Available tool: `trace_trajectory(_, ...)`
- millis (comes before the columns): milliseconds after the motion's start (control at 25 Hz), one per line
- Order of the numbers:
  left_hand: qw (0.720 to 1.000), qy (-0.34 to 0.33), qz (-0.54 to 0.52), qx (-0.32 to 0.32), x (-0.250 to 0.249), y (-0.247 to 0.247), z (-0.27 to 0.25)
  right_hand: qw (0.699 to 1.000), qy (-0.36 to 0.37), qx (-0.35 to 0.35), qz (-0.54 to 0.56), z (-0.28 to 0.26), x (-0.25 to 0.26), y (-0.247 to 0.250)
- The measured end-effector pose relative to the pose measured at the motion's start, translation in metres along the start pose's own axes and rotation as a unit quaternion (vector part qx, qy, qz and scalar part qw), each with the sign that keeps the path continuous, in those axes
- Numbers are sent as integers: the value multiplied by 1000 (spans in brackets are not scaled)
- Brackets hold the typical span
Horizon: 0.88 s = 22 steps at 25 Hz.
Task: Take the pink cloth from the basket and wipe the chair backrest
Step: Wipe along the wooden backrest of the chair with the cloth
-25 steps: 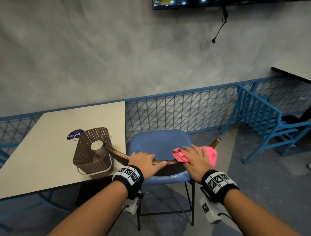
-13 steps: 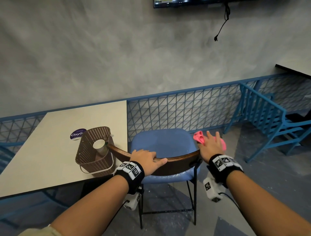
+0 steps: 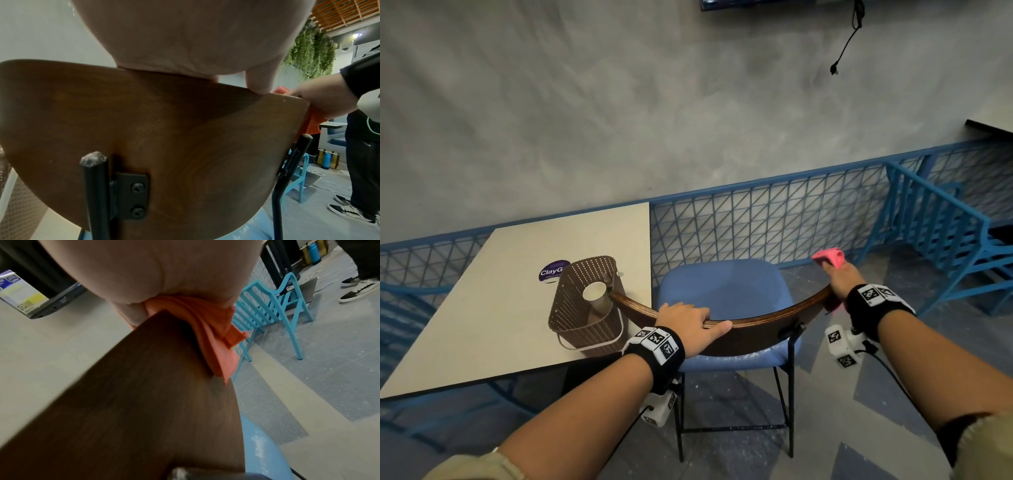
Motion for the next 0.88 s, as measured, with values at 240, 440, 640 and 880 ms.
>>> trace_trajectory(240, 1000, 0, 2, -7, 2, -4, 1, 999, 12, -39, -27, -18, -7, -8)
trace_trajectory(440, 1000, 3, 12, -27, 2, -7, 5, 957, 218, -24, -189, -85, 15, 0)
trace_trajectory(640, 998, 1, 3, -69, -1, -13, 5, 909, 357, 57, -205, -164, 41, -25)
trace_trajectory(880, 985, -71, -51, -146, 11, -21, -11, 864, 448, 72, -218, -203, 60, -61)
Point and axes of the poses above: each hand's wrist, its own z-axis towards the middle knuckle, its own y-axis out of the back of the hand, x = y × z, the point moved 1 cm from there along z, towards the middle knuckle, and after that the axes turned 14 degrees about -x, right-handed, at the moved point
